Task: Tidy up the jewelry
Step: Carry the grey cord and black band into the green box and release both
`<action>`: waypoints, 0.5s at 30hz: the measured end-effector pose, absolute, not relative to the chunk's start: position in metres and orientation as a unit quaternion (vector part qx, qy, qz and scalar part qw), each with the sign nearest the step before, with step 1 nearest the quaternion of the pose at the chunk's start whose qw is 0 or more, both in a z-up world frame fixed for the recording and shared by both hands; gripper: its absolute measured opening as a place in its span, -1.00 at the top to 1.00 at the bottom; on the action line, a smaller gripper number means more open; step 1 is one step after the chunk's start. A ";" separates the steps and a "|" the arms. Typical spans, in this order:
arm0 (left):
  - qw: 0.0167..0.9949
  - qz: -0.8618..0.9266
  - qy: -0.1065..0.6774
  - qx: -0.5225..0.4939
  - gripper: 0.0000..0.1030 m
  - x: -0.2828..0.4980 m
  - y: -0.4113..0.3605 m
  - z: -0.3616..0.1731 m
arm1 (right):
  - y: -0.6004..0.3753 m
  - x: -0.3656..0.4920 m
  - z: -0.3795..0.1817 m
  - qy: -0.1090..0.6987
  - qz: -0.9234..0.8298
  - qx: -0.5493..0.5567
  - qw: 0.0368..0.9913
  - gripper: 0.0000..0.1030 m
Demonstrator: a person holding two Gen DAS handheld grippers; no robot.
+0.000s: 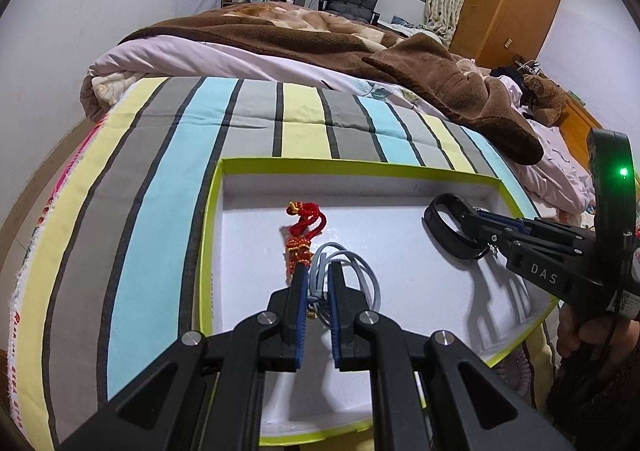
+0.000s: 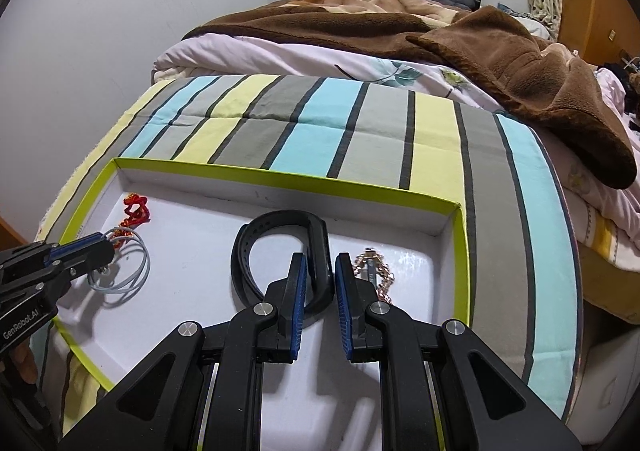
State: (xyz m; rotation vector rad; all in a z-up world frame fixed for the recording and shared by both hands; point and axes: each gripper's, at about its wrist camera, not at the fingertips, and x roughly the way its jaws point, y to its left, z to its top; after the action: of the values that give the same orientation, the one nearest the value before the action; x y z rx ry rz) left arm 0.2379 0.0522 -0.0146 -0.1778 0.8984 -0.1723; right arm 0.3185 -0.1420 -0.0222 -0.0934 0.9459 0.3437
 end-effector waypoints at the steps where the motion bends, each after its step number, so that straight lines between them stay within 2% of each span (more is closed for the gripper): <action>1: 0.894 -0.083 0.433 -0.086 0.80 0.238 0.052 -0.015 | -0.142 0.319 -0.023 0.453 0.165 -0.045 0.875 0.70; 8: 0.893 -0.078 0.434 -0.085 0.78 0.238 0.054 -0.015 | -0.141 0.319 -0.024 0.453 0.164 -0.044 0.875 0.70; 11: 0.892 -0.077 0.437 -0.088 0.56 0.238 0.055 -0.016 | -0.142 0.320 -0.024 0.453 0.165 -0.040 0.875 0.70; 15: 0.892 -0.076 0.436 -0.092 0.54 0.238 0.055 -0.016 | -0.143 0.319 -0.023 0.451 0.166 -0.038 0.876 0.70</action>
State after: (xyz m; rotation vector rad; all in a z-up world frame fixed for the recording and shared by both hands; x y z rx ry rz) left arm 0.2377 0.0550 -0.0157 -0.1906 0.9046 -0.1577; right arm 0.3194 -0.1430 -0.0233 -0.0797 0.9403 0.3462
